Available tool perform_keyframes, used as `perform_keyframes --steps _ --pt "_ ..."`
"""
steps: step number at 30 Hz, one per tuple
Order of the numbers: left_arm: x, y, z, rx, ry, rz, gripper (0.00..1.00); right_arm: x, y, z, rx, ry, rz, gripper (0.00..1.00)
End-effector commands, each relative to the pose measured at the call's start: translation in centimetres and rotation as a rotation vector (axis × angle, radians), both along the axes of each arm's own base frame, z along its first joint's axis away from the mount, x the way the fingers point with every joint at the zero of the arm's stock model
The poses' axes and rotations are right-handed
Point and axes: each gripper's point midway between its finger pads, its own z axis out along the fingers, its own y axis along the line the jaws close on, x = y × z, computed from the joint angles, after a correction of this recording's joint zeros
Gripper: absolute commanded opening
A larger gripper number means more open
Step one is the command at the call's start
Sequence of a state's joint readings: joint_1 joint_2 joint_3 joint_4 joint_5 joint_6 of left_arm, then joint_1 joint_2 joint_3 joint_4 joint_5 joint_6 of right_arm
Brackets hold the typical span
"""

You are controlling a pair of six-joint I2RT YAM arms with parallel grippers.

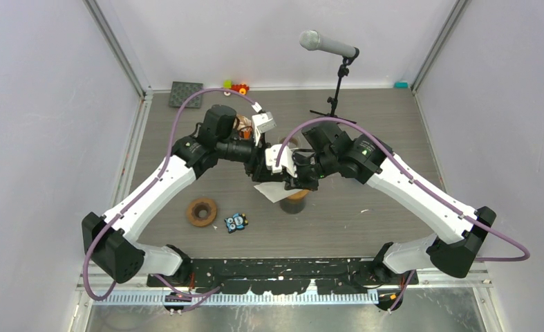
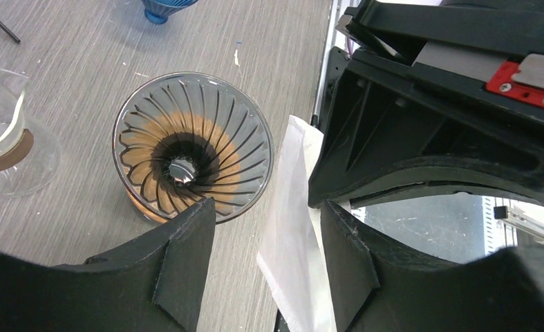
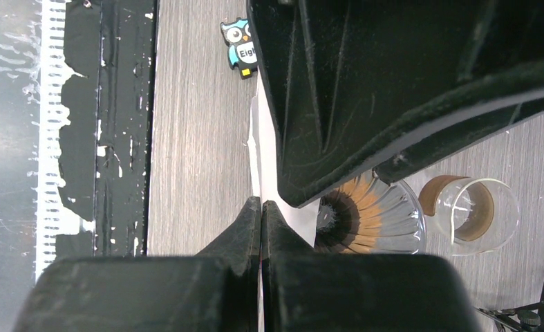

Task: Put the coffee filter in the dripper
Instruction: Place the coffee filter in the coffee dripper.

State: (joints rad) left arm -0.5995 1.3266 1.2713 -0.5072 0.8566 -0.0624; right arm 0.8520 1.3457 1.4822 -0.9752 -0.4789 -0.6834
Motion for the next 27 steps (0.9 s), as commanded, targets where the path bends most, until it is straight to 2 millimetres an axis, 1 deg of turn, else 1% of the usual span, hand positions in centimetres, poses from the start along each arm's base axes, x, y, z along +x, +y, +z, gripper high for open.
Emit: perform_keyframes --steps 1,4,8,12,17,18,22,24,26,27 --pt "-0.1 -0.4 -0.3 0.000 -0.026 -0.028 0.58 -0.6 -0.2 1.5 0.031 -0.031 0.015 0.00" --pt "-0.4 -0.6 -0.5 0.012 -0.025 -0.046 0.58 -0.7 -0.2 1.9 0.036 -0.029 0.016 0.00" --pt "-1.1 -1.0 -0.8 0.029 -0.003 -0.072 0.57 -0.7 -0.1 1.9 0.032 -0.028 0.014 0.00" --pt "-1.4 -1.2 -0.9 0.030 -0.021 -0.103 0.56 -0.5 -0.1 2.0 0.030 -0.035 0.003 0.00" --pt "-2.1 -1.3 -0.8 0.018 0.004 -0.131 0.49 -0.2 -0.1 2.0 0.026 -0.044 -0.011 0.00" --pt "-2.2 -1.3 -0.8 0.014 0.007 -0.137 0.47 -0.1 0.0 2.0 0.024 -0.044 -0.013 0.00" --pt "-2.4 -1.5 -0.5 0.002 0.016 -0.155 0.29 0.0 0.0 1.9 0.021 -0.046 -0.019 0.01" --pt "-2.6 -1.5 -0.3 -0.004 0.012 -0.165 0.18 0.0 0.0 1.9 0.020 -0.047 -0.020 0.01" --pt "-2.6 -1.5 0.0 -0.008 0.007 -0.170 0.02 0.1 0.0 1.9 0.020 -0.047 -0.023 0.01" --pt "-2.6 -1.5 0.2 -0.008 0.002 -0.172 0.00 0.0 0.0 1.9 0.022 -0.045 -0.022 0.01"
